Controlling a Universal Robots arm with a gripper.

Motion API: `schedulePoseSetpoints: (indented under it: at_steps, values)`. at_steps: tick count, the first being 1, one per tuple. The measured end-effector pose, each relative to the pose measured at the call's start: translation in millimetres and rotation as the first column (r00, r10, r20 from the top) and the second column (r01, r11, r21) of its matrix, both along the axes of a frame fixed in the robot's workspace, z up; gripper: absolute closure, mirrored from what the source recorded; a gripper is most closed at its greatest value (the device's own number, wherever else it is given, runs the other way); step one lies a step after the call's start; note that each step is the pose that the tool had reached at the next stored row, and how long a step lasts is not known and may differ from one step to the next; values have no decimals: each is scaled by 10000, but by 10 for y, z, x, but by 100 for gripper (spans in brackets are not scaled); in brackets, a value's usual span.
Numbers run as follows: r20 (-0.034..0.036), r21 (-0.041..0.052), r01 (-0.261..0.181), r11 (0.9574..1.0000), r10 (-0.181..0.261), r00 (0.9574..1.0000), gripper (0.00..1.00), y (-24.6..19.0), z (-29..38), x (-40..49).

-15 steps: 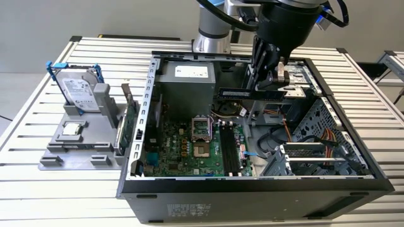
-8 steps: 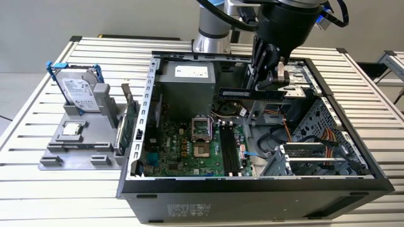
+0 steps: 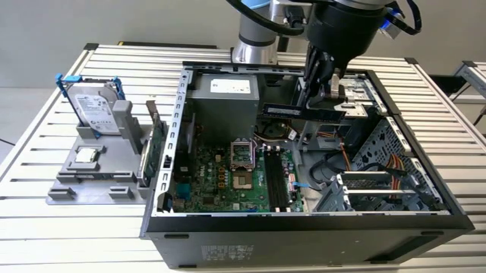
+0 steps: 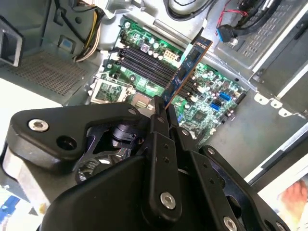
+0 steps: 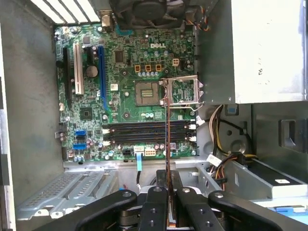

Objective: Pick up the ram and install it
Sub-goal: 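Insert the ram into the slot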

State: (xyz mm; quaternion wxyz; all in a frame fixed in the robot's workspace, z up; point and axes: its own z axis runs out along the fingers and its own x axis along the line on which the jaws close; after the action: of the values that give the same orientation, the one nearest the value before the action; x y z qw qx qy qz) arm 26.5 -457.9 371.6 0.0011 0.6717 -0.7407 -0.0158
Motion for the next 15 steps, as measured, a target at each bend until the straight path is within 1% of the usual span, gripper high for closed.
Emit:
schedulePoseSetpoints:
  at_steps: [2, 4, 9, 11, 12, 14, 15]
  values:
    - [0, 0, 365, 9993, -365, 9993, 100, 0, 0, 0]
    - [0, 0, 675, 9977, -675, 9977, 100, 0, 0, 0]
    - [0, 0, 1285, 9917, -1285, 9917, 100, 0, 0, 0]
    - [0, 1, 1551, 9879, -1551, 9879, 100, 0, -1, 0]
    - [0, 1, 1711, 9853, -1711, 9853, 100, 0, 0, 0]
    - [0, 0, 2043, 9789, -2043, 9789, 100, 0, 0, 0]
    - [0, 1, 2223, 9750, -2223, 9750, 100, 0, 0, 0]
